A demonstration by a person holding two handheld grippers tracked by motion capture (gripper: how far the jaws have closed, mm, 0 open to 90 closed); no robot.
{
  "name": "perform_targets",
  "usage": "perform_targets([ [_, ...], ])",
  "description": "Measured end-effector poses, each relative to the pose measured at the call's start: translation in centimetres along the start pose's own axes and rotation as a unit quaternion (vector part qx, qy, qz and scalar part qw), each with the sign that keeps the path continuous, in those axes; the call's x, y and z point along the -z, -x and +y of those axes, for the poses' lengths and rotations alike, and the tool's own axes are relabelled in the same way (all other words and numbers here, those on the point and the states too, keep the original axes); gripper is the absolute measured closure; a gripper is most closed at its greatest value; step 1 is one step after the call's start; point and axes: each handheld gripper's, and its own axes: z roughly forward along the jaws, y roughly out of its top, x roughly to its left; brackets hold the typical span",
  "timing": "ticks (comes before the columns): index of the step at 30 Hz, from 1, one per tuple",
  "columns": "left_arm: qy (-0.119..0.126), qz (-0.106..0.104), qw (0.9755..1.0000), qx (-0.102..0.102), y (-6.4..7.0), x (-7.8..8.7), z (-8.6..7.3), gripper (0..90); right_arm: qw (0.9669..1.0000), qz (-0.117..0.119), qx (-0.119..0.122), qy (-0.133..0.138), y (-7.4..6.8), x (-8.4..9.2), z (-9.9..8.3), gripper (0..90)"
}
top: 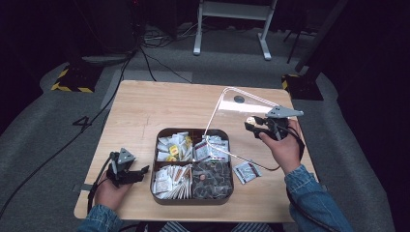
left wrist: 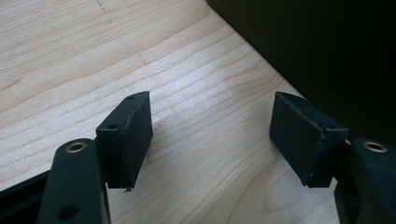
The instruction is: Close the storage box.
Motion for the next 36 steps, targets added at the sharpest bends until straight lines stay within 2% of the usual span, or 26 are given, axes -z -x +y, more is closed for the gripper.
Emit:
perform_targets([
  [3, -0.003, 0.001, 1.0, 0.0, 0.0, 0.0, 0.1, 30.2, 0.9999, 0.014, 0.005, -0.002, -1.2, -0.2, 0.6, 59.1],
  [20, 0.0, 0.008, 0.9999, 0.007, -0.1, -0.2, 0.2, 30.9, 0.9979, 0.06, 0.023, -0.011, -5.4, -1.4, 1.6, 59.1],
  [29, 0.0, 0.011, 0.9999, 0.007, -0.1, -0.2, 0.2, 30.8, 0.9929, 0.108, 0.041, -0.027, -8.8, -3.5, 1.8, 59.2],
  [36, 0.0, 0.011, 0.9999, 0.008, -0.1, -0.2, 0.2, 30.7, 0.989, 0.134, 0.05, -0.038, -11.1, -5.2, 1.7, 59.2],
])
